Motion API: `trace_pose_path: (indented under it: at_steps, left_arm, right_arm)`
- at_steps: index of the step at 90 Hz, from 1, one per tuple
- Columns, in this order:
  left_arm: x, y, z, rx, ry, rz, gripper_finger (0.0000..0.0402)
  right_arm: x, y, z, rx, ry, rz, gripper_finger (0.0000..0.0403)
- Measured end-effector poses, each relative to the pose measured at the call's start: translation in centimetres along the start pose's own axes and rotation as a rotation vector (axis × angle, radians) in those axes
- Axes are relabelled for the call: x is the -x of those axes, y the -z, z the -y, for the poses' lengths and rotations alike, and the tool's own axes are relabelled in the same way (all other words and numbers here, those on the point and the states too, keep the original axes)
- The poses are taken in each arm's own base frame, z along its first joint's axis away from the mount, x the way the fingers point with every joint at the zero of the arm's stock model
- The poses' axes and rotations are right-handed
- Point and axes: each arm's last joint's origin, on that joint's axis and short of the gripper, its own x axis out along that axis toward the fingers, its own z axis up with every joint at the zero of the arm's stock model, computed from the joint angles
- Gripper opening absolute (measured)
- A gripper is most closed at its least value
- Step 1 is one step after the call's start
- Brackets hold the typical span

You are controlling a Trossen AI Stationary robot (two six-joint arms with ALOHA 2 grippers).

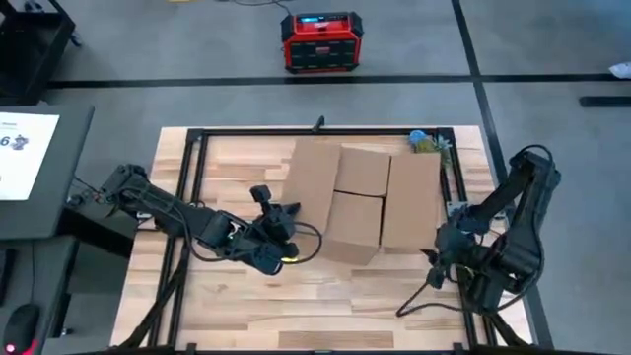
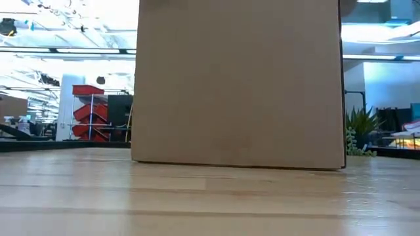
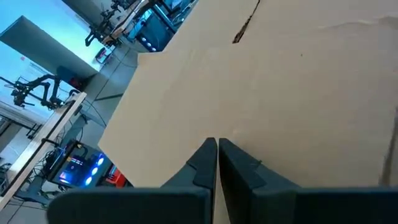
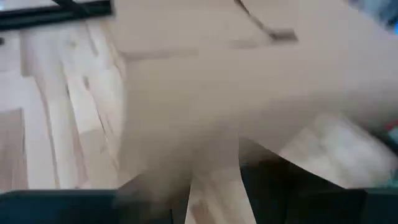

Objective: Wrap mug
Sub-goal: Close the cardboard box

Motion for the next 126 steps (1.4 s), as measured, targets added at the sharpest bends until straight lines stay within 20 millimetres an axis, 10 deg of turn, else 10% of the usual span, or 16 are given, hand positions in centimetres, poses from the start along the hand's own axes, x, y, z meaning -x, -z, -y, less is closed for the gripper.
trace_pose_path:
  at_steps: [82, 100, 126]
  left_arm:
    - [0.4, -1.2, 0.7, 0.07, 0.092, 0.078, 0.0]
    - [0.4, -1.3, 0.7, 0.07, 0.093, 0.079, 0.0]
    - [0.4, -1.3, 0.6, 0.071, 0.093, 0.08, 0.0]
  right_arm:
    - [-10.6, -6.0, 0.0, 0.265, -0.2, -0.112, 0.0118]
    - [-10.2, -6.7, 0.6, 0.265, -0.208, -0.07, 0.0118]
    - [-4.2, -7.8, 3.0, 0.066, -0.218, -0.188, 0.0118]
